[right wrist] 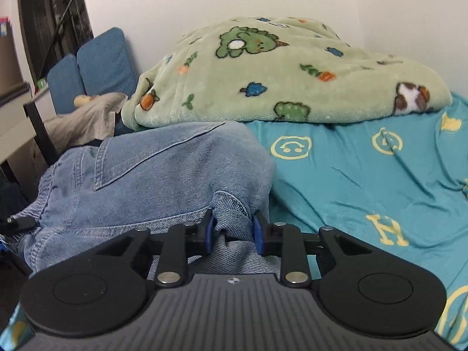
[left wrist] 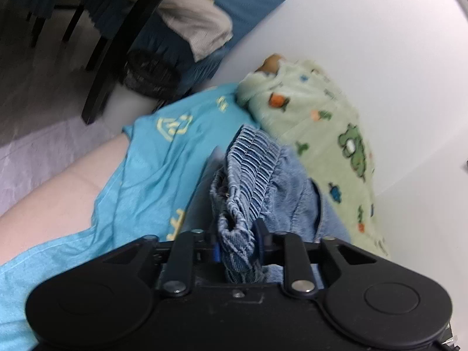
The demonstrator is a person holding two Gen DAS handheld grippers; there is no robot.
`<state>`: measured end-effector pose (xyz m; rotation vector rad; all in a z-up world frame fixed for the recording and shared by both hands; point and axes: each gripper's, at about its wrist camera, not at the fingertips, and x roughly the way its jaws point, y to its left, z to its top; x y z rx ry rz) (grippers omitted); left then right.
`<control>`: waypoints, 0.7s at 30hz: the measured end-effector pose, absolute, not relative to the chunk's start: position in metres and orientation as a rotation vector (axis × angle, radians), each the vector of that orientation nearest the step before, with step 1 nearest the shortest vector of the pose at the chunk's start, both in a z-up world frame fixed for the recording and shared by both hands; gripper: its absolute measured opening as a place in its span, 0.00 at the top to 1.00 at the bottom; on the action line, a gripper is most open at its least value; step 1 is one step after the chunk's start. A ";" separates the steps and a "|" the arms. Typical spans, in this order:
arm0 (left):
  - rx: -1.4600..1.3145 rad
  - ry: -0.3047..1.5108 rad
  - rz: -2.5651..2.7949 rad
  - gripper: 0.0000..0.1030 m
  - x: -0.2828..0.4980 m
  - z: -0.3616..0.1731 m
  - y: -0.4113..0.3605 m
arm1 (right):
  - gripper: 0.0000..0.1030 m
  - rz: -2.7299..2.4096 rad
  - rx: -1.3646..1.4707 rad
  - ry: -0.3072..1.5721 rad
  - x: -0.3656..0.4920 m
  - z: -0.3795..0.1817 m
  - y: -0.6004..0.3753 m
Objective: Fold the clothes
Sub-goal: 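Grasp the elastic waistband edge with the left gripper while the right gripper pinches the folded jeans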
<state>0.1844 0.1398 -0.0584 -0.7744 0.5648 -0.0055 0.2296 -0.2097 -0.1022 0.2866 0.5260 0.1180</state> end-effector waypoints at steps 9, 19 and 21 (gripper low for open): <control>-0.765 0.560 0.013 0.83 0.151 -0.049 0.137 | 0.80 0.160 0.261 0.455 0.220 -0.072 -0.203; -0.721 0.641 0.070 0.53 0.160 -0.067 0.138 | 0.72 0.156 0.321 0.556 0.229 -0.101 -0.212; -0.721 0.665 0.085 0.37 0.160 -0.071 0.140 | 0.70 0.157 0.342 0.553 0.229 -0.103 -0.214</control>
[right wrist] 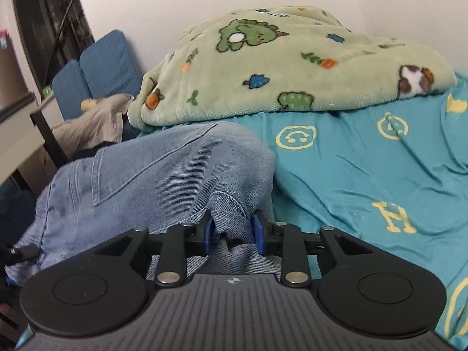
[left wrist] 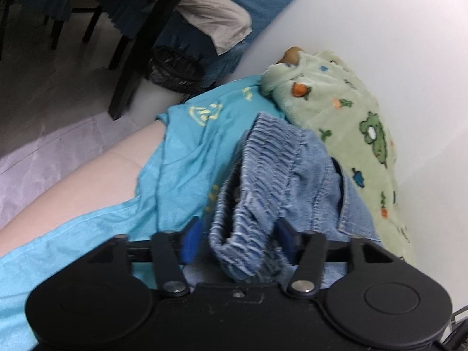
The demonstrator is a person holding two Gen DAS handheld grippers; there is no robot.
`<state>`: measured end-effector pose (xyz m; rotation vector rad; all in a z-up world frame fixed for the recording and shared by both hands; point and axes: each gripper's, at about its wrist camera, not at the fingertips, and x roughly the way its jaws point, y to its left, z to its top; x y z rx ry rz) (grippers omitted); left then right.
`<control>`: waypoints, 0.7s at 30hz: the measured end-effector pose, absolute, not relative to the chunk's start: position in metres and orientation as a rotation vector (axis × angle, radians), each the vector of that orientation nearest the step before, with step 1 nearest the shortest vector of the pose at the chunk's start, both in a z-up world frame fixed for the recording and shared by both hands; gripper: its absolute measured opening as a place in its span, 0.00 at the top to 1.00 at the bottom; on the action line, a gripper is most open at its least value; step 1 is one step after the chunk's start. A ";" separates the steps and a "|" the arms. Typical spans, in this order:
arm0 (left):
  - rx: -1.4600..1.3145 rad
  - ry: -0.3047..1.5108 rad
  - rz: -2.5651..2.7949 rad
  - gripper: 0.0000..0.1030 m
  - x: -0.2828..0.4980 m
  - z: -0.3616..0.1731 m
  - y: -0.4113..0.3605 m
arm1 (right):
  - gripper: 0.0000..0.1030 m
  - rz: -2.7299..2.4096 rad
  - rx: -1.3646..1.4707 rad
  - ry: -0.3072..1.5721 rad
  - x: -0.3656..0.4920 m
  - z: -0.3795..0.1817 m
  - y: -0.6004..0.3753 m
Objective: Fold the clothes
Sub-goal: 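Grasp the elastic waistband edge with the left gripper while the right gripper pinches the folded jeans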
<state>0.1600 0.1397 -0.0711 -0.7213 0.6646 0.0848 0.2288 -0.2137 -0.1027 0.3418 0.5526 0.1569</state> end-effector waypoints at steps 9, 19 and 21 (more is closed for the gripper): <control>-0.704 0.738 0.055 0.24 0.165 -0.090 0.128 | 0.49 0.194 0.506 0.516 0.231 -0.105 -0.230; -0.615 0.743 0.064 0.18 0.166 -0.098 0.112 | 0.37 0.185 0.550 0.430 0.227 -0.101 -0.238; -0.614 0.737 0.057 0.23 0.165 -0.094 0.110 | 0.37 0.164 0.550 0.408 0.226 -0.098 -0.241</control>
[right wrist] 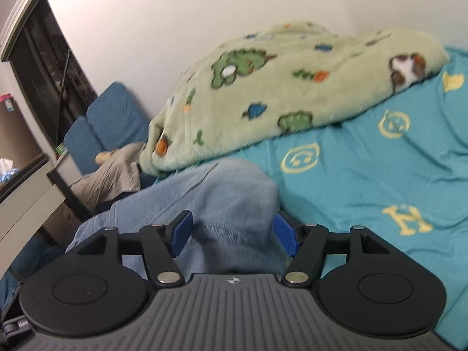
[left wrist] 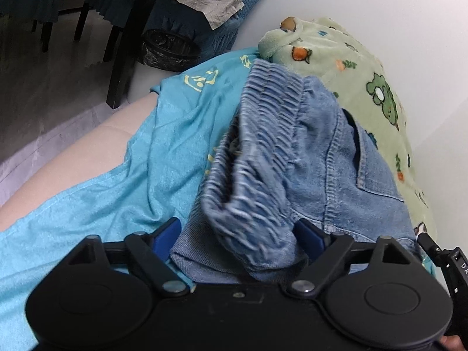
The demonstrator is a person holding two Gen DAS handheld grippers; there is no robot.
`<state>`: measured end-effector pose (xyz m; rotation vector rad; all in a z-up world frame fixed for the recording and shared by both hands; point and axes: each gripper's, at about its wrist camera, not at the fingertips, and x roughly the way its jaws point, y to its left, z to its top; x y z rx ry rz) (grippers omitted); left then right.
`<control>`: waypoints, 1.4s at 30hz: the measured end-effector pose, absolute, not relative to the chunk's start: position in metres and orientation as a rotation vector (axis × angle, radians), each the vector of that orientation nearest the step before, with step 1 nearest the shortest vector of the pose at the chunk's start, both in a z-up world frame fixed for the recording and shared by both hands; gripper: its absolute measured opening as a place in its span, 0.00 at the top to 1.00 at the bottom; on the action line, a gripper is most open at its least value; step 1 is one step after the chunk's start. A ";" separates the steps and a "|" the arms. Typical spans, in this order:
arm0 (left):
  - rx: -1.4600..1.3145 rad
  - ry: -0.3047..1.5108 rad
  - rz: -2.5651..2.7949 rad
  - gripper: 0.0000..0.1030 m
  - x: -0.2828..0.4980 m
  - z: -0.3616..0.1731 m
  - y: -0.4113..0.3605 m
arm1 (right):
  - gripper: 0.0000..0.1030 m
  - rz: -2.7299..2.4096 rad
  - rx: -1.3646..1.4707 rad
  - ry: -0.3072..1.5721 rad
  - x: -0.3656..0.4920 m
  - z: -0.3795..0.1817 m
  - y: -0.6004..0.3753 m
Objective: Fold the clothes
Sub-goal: 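Grasp the elastic waistband edge with the left gripper while the right gripper pinches the folded jeans, then lift the folded jeans with both grippers and carry them toward the wall socket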
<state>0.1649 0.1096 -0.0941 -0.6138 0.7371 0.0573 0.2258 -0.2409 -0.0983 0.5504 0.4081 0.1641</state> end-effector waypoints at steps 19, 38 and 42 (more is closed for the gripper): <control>-0.911 0.683 0.058 0.28 0.188 -0.111 0.133 | 0.20 0.347 0.765 0.533 0.284 -0.135 -0.243; -0.751 0.595 0.055 0.66 0.178 -0.068 0.109 | 0.66 0.244 0.552 0.451 0.258 -0.085 -0.214; -0.748 0.585 0.032 0.67 0.164 -0.058 0.104 | 0.68 0.237 0.530 0.419 0.241 -0.059 -0.212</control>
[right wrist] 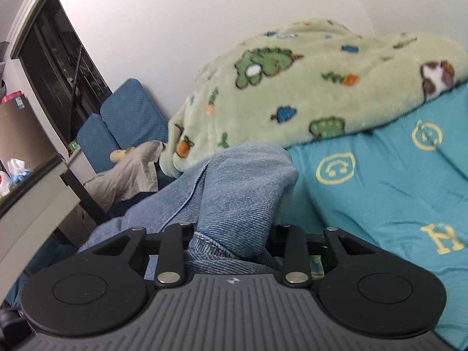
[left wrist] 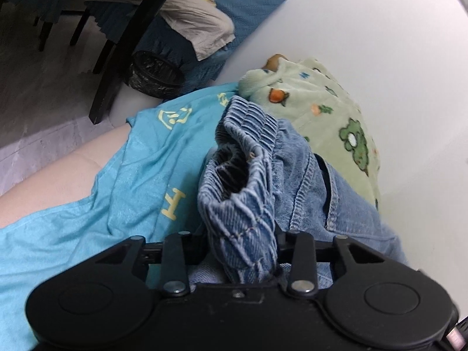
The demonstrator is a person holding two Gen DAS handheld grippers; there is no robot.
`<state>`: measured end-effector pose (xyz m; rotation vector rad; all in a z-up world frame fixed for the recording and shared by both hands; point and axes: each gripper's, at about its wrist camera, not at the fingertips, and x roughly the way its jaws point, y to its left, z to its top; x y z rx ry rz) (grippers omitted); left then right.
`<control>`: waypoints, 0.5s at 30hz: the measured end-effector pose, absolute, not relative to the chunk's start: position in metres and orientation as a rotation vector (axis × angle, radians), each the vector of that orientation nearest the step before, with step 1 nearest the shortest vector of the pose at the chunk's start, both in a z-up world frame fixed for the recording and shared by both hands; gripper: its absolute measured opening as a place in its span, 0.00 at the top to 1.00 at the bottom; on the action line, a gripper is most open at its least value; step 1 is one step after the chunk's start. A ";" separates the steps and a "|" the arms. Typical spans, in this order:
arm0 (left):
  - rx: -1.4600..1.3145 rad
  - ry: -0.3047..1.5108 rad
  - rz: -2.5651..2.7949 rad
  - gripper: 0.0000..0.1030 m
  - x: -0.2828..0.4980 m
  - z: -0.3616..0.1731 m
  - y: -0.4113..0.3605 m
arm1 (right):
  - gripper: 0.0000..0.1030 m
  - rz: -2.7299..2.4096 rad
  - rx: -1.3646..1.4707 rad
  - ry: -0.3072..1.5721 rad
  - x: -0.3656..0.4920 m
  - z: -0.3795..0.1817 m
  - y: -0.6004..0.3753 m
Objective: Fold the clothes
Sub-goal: 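Lift the folded jeans with both grippers and carry them toward the wall socket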
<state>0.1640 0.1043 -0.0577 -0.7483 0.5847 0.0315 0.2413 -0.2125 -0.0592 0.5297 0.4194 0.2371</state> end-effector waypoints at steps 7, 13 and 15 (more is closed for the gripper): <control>-0.749 0.571 -0.019 0.67 0.141 -0.033 0.099 | 0.68 0.226 0.488 0.373 0.211 -0.018 -0.213; -0.725 0.572 -0.059 0.67 0.120 -0.008 0.082 | 0.68 0.206 0.503 0.353 0.182 0.007 -0.228; -0.717 0.573 -0.082 0.67 0.115 0.002 0.074 | 0.68 0.196 0.497 0.343 0.169 0.016 -0.236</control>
